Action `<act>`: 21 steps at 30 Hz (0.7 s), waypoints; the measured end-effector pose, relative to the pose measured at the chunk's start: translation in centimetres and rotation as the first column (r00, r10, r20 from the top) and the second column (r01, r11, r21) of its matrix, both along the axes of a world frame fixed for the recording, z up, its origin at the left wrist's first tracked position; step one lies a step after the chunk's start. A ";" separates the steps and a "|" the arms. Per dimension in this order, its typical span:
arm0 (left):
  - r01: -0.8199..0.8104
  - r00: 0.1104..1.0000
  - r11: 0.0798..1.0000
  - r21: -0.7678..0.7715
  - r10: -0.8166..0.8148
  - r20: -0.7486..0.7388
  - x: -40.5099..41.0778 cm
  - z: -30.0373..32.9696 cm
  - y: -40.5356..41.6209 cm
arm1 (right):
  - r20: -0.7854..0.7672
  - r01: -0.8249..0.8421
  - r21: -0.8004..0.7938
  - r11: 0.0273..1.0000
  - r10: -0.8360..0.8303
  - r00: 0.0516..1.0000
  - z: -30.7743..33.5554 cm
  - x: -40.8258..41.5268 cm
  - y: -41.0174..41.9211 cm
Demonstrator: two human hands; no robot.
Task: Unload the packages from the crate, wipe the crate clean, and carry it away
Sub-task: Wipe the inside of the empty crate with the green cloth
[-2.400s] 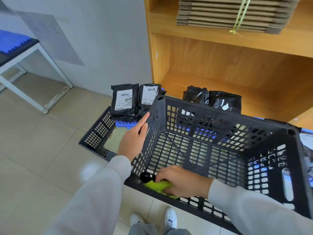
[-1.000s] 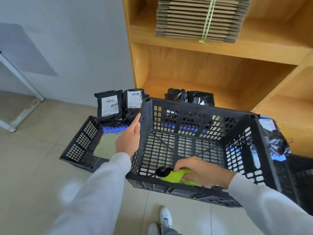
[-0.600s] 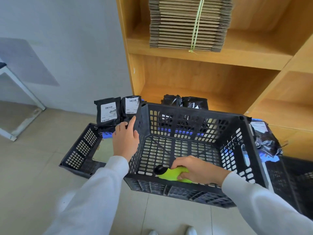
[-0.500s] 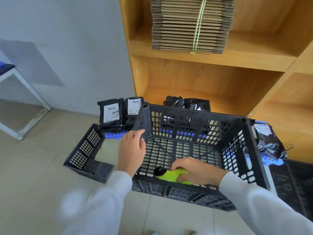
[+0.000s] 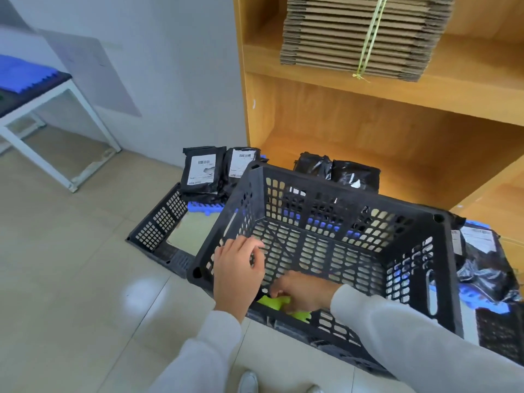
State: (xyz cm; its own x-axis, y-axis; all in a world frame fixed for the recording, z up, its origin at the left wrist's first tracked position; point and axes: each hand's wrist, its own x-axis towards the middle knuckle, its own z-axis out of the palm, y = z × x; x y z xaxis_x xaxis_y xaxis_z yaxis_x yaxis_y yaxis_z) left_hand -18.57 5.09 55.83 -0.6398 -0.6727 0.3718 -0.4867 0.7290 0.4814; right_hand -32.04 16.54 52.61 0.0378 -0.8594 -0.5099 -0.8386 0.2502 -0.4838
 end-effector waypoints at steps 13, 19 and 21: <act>-0.125 0.991 0.992 -0.028 0.124 -0.050 -0.4 -0.7 0.3 | 0.037 0.024 0.171 0.985 -0.031 0.999 -11.0 0.5 -0.7; -0.123 0.990 0.992 -0.005 0.122 -0.068 -0.2 -0.7 0.2 | 0.139 0.124 0.143 0.982 -0.144 0.980 -11.3 0.3 0.0; -0.120 0.990 0.993 0.010 0.120 -0.075 -0.2 -0.8 0.2 | 0.161 0.128 0.122 0.984 -0.147 0.976 -10.3 0.0 0.0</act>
State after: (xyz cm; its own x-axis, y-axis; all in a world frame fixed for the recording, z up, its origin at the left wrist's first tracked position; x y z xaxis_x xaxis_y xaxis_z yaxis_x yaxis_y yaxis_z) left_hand -18.77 5.30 55.07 -0.5248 -0.7448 0.4121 -0.5326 0.6650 0.5236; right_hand -32.03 16.59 42.32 0.0170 -0.8010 -0.5984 -0.7015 0.4170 -0.5780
